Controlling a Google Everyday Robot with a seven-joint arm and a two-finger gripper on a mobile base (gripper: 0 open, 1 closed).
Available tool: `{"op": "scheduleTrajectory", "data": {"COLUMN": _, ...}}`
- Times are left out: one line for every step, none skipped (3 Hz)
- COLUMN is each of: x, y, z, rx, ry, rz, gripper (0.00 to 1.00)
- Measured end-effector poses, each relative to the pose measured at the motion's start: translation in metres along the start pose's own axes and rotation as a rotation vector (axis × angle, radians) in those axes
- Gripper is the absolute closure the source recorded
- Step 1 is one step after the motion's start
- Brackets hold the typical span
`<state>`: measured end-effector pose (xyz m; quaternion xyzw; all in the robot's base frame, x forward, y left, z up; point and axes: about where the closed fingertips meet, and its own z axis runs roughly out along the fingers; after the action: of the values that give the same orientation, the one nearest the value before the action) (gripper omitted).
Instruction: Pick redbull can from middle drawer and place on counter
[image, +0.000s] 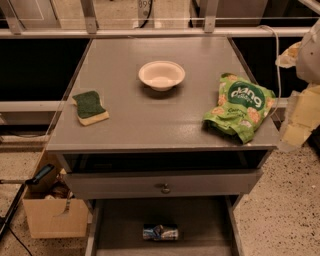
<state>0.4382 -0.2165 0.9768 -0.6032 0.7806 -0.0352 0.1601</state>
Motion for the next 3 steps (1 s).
{"op": "scheduleTrajectory", "data": {"x": 0.000, "y": 0.000, "z": 0.000, "rx": 0.000, "ry": 0.000, "rz": 0.000, "gripper": 0.00}}
{"op": "scheduleTrajectory", "data": {"x": 0.006, "y": 0.000, "z": 0.005, "rx": 0.001, "ry": -0.020, "rz": 0.034, "gripper": 0.00}}
{"op": "scheduleTrajectory", "data": {"x": 0.022, "y": 0.012, "z": 0.029, "rx": -0.030, "ry": -0.081, "rz": 0.072, "gripper": 0.00}}
